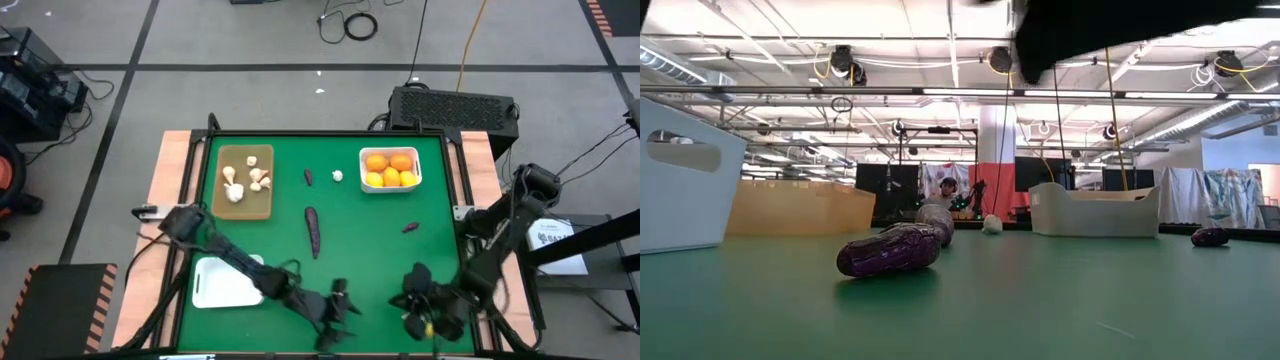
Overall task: Sort produce into baskets
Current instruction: Put the white garlic into the orange bin
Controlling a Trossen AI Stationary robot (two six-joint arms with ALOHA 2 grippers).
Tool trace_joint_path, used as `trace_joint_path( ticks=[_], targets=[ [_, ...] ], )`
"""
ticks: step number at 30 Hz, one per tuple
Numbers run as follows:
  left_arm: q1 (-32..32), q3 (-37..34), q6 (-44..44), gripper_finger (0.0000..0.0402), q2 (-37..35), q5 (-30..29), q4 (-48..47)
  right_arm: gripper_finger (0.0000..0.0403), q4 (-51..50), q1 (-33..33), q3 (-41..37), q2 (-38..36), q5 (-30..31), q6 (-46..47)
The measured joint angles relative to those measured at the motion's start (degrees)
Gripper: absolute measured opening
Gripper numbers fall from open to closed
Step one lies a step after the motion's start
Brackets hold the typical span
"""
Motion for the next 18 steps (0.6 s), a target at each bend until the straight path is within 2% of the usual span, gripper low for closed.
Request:
trace_joint_path(
  ticks=[5, 10, 14, 18],
  targets=[
    [0.06, 18.86, 5.04, 0.0262, 12.52, -6.76, -2.44, 0.0, -13.25, 8.13, 6.87, -0.02, 2.87, 9.77],
    [0.29, 35.93, 9.93, 0.0262, 22.98, -9.99, -6.62, 0.0, -22.47, 15.72, 11.62, -0.02, 8.46, 16.53],
    [1.89, 45.52, 10.11, 0.0262, 30.0, -10.54, -9.42, 0.0, -32.3, 20.18, 14.06, -0.02, 11.93, 22.51],
    [3.63, 50.79, 7.89, 0.0262, 34.6, -8.73, -12.7, 0.0, -39.29, 22.37, 14.27, -0.02, 13.94, 28.85]
  ],
)
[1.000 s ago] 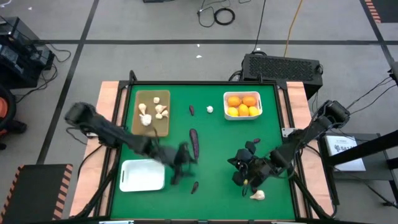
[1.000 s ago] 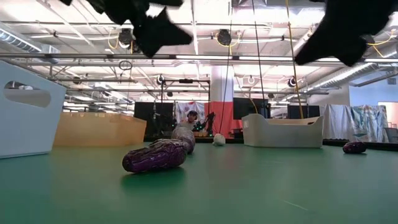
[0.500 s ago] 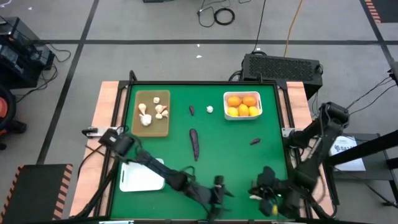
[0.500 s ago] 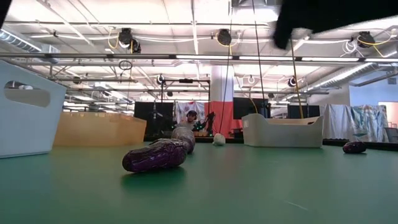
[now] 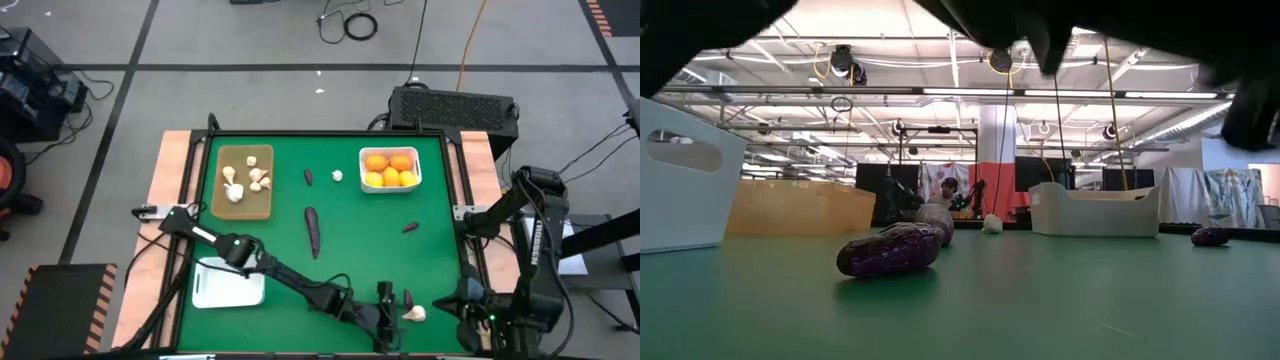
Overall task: Sort produce into baskets
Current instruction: Put the white garlic into the orange bin
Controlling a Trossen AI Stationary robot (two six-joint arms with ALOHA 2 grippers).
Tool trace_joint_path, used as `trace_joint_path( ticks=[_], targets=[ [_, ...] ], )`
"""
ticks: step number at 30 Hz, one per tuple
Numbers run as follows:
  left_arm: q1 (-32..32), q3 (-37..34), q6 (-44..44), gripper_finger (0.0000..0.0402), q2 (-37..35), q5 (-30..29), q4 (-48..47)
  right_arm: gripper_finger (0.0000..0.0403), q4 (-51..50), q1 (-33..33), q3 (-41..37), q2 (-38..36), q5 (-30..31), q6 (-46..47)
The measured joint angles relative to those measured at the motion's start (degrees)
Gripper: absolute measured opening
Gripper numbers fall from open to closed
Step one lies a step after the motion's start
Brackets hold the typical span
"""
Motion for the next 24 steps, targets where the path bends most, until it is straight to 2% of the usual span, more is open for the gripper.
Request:
trace_joint_path(
  ticks=[5, 12, 19, 24],
  targets=[
    [0.01, 0.68, -4.19, 0.0262, 3.2, -0.78, -3.44, 0.0, -2.15, 0.69, -0.98, 0.17, -0.06, 1.53],
    [-0.02, 0.72, -8.58, 0.0262, 3.11, -2.38, -4.68, 0.0, -5.55, 0.72, -1.22, 0.17, -0.02, 1.39],
    [1.22, 0.72, -10.02, 0.0262, 4.14, 3.33, -2.21, 0.0, -7.67, 0.59, -1.22, 0.17, 0.07, 1.57],
    [1.19, 1.01, -10.65, 0.0262, 6.79, 2.9, 1.44, 0.0, -7.89, 0.22, -1.24, 0.2, 0.15, 1.63]
  ],
)
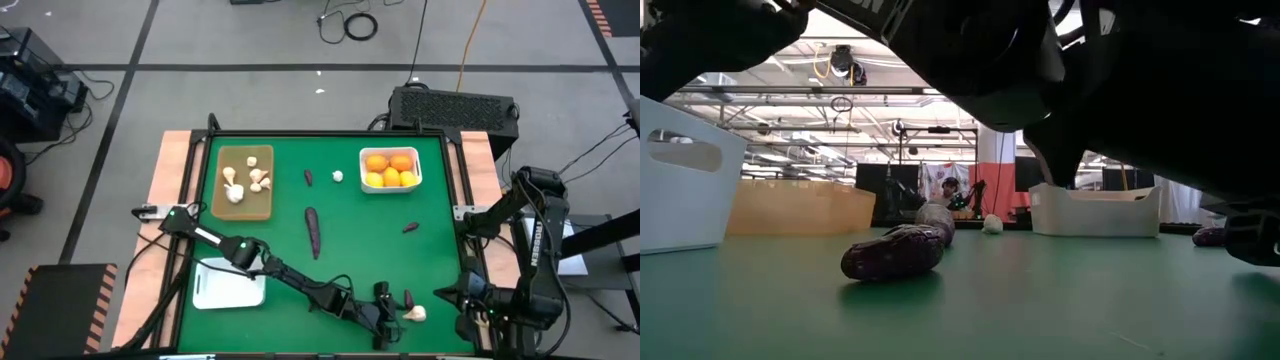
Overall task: Sort produce into baskets
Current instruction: Put the white garlic into the orange bin
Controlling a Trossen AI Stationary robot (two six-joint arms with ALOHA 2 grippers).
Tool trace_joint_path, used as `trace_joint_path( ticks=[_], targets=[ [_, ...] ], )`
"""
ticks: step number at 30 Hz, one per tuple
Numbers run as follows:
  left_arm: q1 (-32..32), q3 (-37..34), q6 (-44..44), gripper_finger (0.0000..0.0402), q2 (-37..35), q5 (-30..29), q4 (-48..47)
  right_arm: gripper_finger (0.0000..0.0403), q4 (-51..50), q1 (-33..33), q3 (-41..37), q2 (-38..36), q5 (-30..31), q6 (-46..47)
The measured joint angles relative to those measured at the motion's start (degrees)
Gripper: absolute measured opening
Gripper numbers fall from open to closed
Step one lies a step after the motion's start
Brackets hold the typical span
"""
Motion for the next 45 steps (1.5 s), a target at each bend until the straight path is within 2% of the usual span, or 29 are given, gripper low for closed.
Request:
trace_joint_path(
  ticks=[5, 8, 12, 19, 24, 29, 32, 36, 41, 45],
  targets=[
    [0.21, -0.01, -1.32, 0.0259, 0.4, -0.11, -0.09, 0.0, 0.01, -0.02, 0.0, 0.0, -0.03, 0.99],
    [0.26, 0.59, -1.39, 0.0238, 0.54, -0.38, -0.38, 0.0, 0.02, -0.02, 0.0, 0.0, -0.04, 1.01],
    [0.37, 0.56, -0.87, 0.0188, 0.54, -0.39, -0.52, 0.0, 0.18, -0.02, 0.0, 0.17, -0.05, 1.02],
    [0.59, 0.45, -0.6, 0.0074, 0.21, -0.92, -0.92, 0.0, 0.48, -0.02, 0.0, 1.57, -0.15, 1.04],
    [0.36, 0.25, 3.62, 0.0024, -1.91, -0.04, -3.84, 0.0, 0.86, -0.02, 0.0, 2.87, -0.46, 2.65],
    [0.2, 0.06, 10.63, 0.0014, -8.44, 0.18, -17.15, 0.0, 2.16, -0.12, -0.02, 2.93, -0.31, 6.13],
    [0.2, 0.12, 15.06, 0.0014, -13.65, -3.97, -27.24, 0.0, 3.69, -1.26, -0.02, 3.47, -0.09, 6.6],
    [0.29, 0.21, 19.62, 0.0013, -19.94, -9.9, -40.89, 0.0, 6.01, -4.52, -0.04, 4.77, -0.06, 1.86],
    [0.83, 0.24, 20.43, 0.0013, -27.61, -16.4, -58.71, 0.0, 7.33, -10.17, -0.04, 4.83, -0.11, -4.78],
    [2.88, 0.35, 16.46, 0.0013, -31.55, -19.9, -75.2, 0.0, 7.82, -14.81, -0.04, 4.79, -0.12, -10.36]
  ],
)
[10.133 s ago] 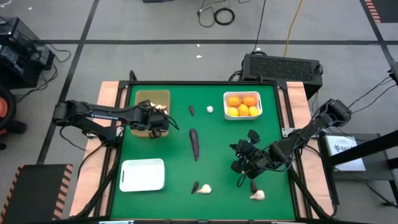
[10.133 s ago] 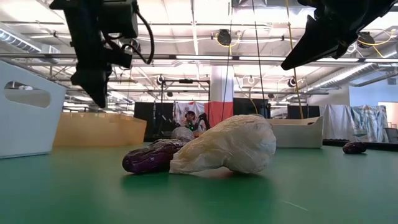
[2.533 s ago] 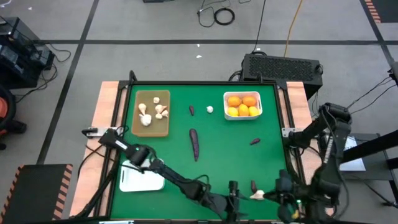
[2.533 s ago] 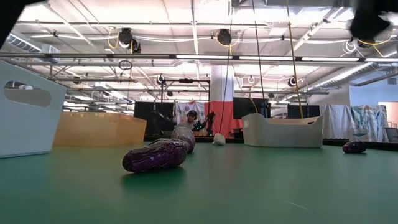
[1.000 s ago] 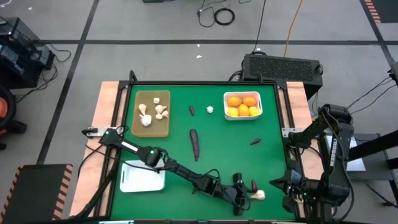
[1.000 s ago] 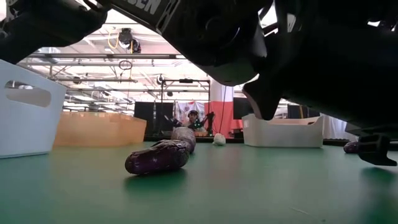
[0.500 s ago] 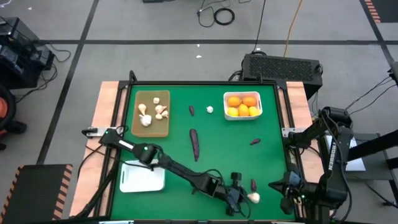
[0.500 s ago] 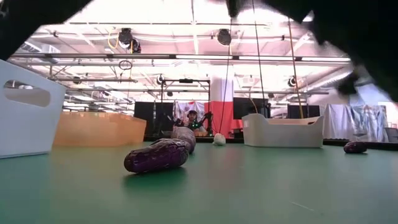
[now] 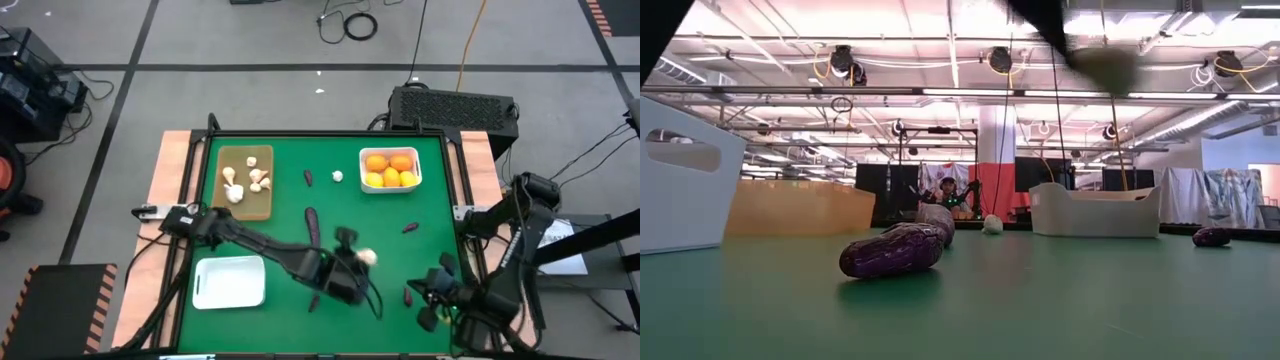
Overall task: Sort produce into baskets
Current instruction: Put the white garlic into the orange bin
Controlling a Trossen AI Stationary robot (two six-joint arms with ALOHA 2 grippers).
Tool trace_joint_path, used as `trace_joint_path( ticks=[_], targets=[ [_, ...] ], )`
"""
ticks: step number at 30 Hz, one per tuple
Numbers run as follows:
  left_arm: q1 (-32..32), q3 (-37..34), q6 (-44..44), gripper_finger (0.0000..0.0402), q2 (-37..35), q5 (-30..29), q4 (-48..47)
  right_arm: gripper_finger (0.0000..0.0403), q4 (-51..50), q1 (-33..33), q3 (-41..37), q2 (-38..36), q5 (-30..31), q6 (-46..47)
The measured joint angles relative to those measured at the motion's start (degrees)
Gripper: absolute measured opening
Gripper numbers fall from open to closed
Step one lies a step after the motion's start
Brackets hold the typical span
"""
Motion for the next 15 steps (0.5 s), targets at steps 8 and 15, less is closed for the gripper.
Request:
trace_joint_path(
  ticks=[8, 15],
  targets=[
    [6.1, -0.86, -10.97, 0.0013, -4.72, -4.1, -24.92, 0.0, 6.17, -8.53, -0.34, 0.0, 5.24, -14.38],
    [11.24, -12.54, -10.8, 0.0013, -15.58, -3.16, -25.06, 0.0, 15.37, -15.05, -2.03, -0.02, 6.56, -30.55]
  ],
)
